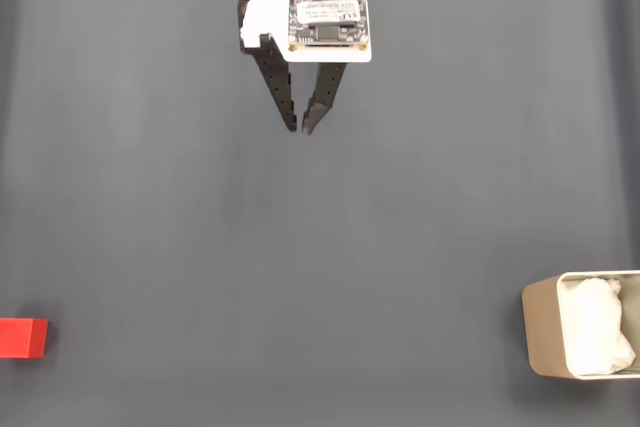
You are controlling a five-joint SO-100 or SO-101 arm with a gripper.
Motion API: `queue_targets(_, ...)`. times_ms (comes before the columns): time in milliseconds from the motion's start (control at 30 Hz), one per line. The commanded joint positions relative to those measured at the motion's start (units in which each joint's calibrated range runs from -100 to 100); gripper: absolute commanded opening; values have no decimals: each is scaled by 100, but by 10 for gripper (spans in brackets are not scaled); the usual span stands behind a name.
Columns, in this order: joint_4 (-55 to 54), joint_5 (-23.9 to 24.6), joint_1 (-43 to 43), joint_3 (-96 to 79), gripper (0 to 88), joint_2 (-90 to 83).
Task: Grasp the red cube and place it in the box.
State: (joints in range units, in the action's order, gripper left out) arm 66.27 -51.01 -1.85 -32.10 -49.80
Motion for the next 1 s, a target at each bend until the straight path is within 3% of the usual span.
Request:
queue_targets(0,-45,63,1,765,0,344)
queue_targets(967,-627,-29,-1910,3502,0,3369)
